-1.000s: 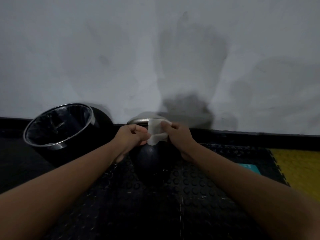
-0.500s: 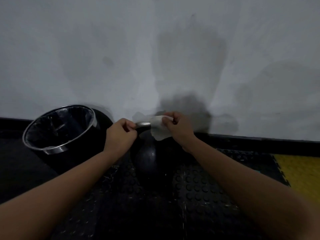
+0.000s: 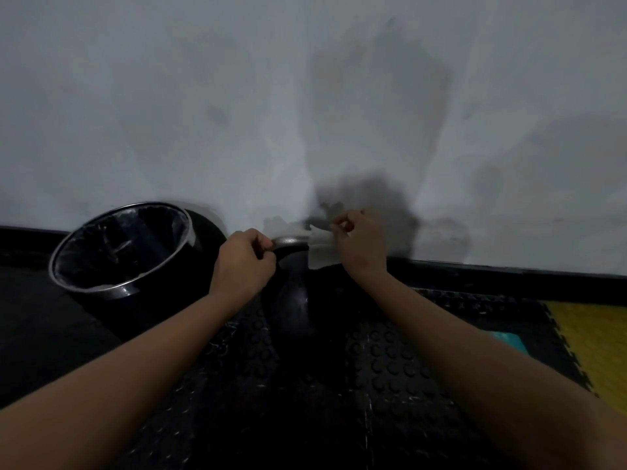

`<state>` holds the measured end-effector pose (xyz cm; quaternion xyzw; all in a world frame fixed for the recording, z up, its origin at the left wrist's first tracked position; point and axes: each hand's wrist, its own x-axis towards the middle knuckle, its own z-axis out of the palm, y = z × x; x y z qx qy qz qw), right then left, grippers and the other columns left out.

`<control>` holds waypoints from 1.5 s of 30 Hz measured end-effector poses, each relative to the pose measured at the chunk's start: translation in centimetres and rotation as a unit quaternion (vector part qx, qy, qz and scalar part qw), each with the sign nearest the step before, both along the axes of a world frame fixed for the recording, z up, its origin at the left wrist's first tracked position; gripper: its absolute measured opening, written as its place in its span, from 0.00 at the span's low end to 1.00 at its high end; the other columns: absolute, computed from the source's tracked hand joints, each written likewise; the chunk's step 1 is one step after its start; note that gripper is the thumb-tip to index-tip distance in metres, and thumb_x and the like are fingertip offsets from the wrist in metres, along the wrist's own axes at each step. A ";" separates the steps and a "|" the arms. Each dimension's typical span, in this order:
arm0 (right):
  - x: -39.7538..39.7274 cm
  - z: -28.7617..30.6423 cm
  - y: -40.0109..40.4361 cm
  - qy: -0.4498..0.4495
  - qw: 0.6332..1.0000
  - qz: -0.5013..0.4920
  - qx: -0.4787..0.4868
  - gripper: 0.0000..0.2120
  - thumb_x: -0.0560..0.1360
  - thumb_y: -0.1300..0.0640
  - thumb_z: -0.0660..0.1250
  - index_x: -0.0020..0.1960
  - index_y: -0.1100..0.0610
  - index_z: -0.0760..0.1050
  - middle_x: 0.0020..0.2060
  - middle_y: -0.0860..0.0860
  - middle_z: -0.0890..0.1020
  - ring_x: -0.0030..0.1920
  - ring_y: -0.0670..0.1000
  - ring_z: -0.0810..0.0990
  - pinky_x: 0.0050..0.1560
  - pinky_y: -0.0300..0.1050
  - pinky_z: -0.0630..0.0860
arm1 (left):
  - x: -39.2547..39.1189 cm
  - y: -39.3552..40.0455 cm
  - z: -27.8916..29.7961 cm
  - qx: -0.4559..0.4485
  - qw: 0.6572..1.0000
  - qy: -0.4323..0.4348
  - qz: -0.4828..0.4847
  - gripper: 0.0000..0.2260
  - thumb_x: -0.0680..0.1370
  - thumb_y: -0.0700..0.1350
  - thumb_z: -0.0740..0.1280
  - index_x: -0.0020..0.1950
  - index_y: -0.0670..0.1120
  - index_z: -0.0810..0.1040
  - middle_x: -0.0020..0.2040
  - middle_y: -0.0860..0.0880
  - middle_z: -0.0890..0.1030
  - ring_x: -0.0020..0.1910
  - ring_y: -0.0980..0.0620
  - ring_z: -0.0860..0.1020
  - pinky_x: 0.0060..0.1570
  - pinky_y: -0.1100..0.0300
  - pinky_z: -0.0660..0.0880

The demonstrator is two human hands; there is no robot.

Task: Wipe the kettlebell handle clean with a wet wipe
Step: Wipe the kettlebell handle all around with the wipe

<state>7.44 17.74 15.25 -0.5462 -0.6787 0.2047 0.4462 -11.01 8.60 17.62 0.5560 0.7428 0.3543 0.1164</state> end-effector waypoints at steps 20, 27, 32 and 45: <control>-0.4 0.3 -2.8 -0.004 0.989 0.021 -0.147 0.20 0.82 0.48 0.52 0.58 0.56 0.79 0.54 0.59 0.81 0.57 0.58 0.77 0.58 0.50 0.71 | 2.0 0.7 -0.8 0.092 0.991 0.096 0.021 0.07 0.76 0.44 0.64 0.50 0.47 0.80 0.45 0.48 0.79 0.45 0.46 0.78 0.47 0.52 0.72; 1.2 -4.0 -3.1 0.173 0.959 -0.042 -0.220 0.20 0.83 0.51 0.52 0.57 0.61 0.78 0.57 0.61 0.79 0.56 0.54 0.76 0.54 0.42 0.67 | 1.5 1.8 -0.8 0.142 0.967 0.204 -0.050 0.09 0.75 0.43 0.63 0.52 0.47 0.80 0.47 0.47 0.79 0.45 0.43 0.77 0.49 0.51 0.70; -0.8 -3.0 -3.3 0.199 0.971 -0.009 -0.134 0.17 0.81 0.53 0.52 0.58 0.53 0.79 0.50 0.52 0.81 0.52 0.50 0.77 0.50 0.41 0.69 | 0.8 0.5 0.4 0.085 0.990 0.113 -0.015 0.10 0.74 0.41 0.63 0.53 0.46 0.79 0.50 0.47 0.75 0.46 0.44 0.77 0.49 0.49 0.75; -1.7 -4.4 -1.8 0.194 0.975 0.066 -0.087 0.25 0.79 0.45 0.46 0.60 0.54 0.77 0.59 0.53 0.80 0.62 0.52 0.75 0.67 0.46 0.67 | -1.1 4.0 -4.0 -0.095 0.989 -0.009 -0.109 0.17 0.78 0.41 0.64 0.66 0.40 0.67 0.59 0.39 0.73 0.56 0.42 0.75 0.51 0.61 0.68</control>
